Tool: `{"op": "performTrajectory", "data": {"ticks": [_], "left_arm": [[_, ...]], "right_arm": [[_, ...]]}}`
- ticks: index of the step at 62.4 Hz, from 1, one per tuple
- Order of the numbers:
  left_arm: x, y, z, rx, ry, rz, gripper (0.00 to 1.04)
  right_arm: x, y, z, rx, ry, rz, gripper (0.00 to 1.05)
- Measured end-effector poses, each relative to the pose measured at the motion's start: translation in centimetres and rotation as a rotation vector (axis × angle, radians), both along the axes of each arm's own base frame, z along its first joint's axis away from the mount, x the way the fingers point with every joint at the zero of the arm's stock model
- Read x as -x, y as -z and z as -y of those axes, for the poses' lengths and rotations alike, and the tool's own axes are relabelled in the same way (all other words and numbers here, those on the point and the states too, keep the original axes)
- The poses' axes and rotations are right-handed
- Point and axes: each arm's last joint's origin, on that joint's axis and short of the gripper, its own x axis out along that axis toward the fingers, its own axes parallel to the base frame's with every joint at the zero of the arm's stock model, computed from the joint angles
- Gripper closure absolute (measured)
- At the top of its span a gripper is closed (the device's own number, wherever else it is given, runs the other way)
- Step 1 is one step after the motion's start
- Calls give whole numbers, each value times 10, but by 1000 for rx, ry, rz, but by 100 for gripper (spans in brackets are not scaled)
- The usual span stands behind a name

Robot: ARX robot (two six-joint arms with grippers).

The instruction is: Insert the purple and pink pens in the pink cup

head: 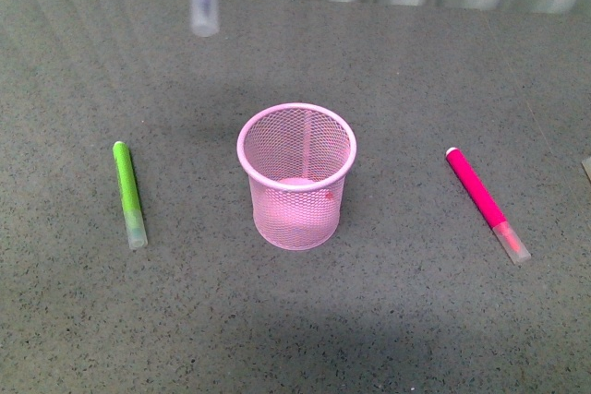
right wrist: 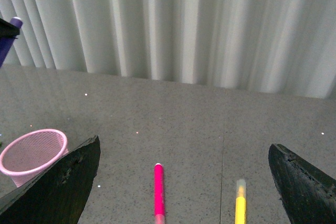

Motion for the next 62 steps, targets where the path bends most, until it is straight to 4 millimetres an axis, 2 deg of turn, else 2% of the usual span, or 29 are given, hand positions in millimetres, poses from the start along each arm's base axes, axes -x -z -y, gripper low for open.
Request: {"op": "performTrajectory", "data": {"ticks": [13,35,44,62], "left_arm": [[0,20,26,-18,56,-29,97],[3,49,49,-38,86,-65,97],[4,57,51,-40,88,-79,97],[14,77,45,-59,72,-126,97]], "right_arm": [[0,0,0,0,0,0,7],[0,0,0,0,0,0,7],[0,0,0,0,0,0,7],[0,0,0,0,0,0,7]]}}
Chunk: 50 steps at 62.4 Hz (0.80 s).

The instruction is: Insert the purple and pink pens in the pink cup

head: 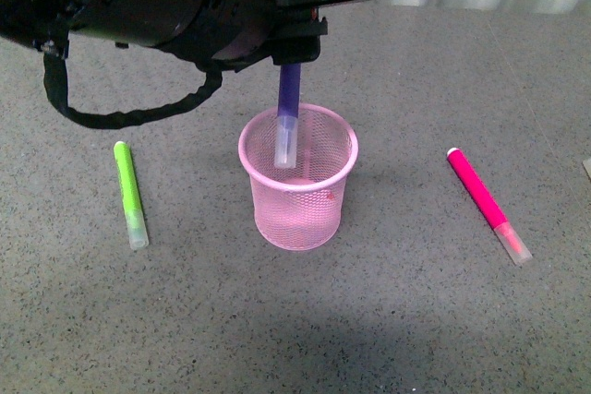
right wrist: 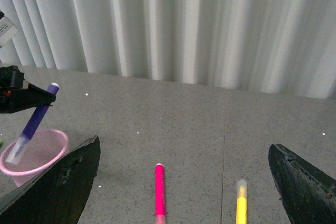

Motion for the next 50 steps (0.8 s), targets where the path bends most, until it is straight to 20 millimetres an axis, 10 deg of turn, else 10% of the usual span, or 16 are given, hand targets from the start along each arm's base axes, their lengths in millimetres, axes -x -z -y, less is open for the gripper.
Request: {"op": "performTrajectory", "data": {"ticks": [21,50], "left_arm": [[3,9,-2,3,-25,-15,96],[7,12,-6,9,-47,-25,22]], "right_arm": [[0,0,0,0,0,0,7],[0,0,0,0,0,0,7]]}}
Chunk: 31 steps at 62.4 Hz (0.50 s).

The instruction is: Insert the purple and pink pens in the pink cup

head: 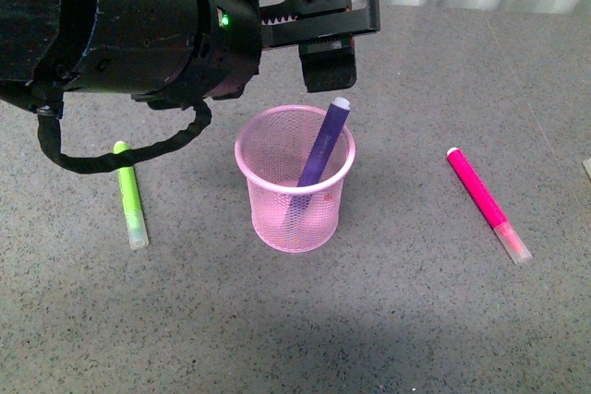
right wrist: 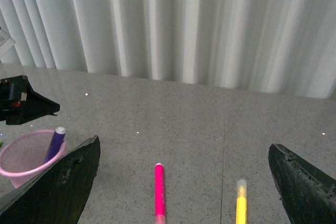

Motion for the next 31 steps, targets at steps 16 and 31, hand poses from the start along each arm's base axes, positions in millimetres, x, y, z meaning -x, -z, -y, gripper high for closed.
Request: {"op": "performTrajectory", "data": {"ticks": [16,31], "left_arm": [[4,-46,-26,91,-159,115,8],[51,-82,-124,143,-552,244,8]], "right_arm": [[0,0,0,0,0,0,7],[0,0,0,0,0,0,7]]}}
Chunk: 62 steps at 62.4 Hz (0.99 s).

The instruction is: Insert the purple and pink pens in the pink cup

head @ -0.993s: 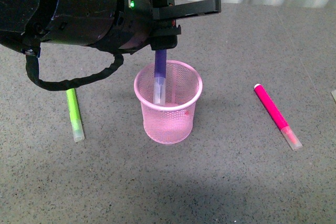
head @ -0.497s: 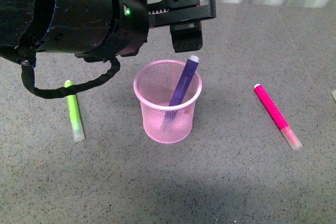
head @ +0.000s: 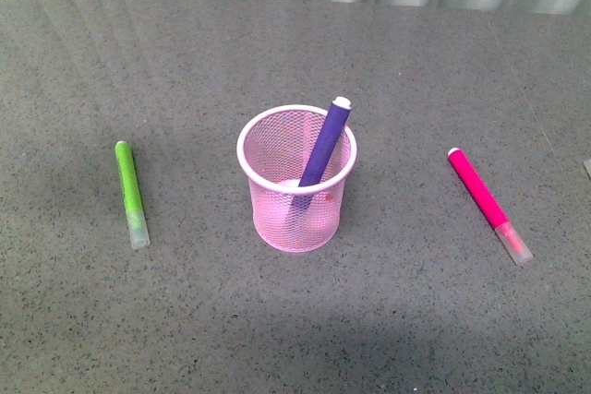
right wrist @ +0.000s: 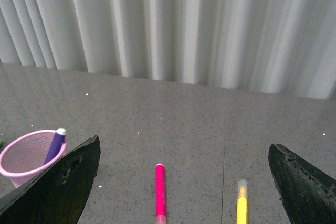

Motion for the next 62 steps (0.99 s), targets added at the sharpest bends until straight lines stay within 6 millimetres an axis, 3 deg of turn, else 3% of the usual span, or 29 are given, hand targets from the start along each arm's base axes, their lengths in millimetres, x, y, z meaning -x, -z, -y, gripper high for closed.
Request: {"op": "performTrajectory", "data": {"ticks": [13,18,22,29,43,62], "left_arm": [[67,58,-55,32,-148,-190,9],[98,81,-64,-152,80,76,30],[116,78,-63,-304,127,165,44],[127,68,-64,-409,121,236,64],[135,67,-64,-451,126,237,102],[143,66,-64,-457,126,243,103]], "right_arm": [[0,0,0,0,0,0,7],[0,0,0,0,0,1,7],[0,0,0,0,-1,-2,7],[0,0,0,0,0,0,7],[0,0,0,0,0,-1,7],[0,0,0,0,0,-1,7]]}}
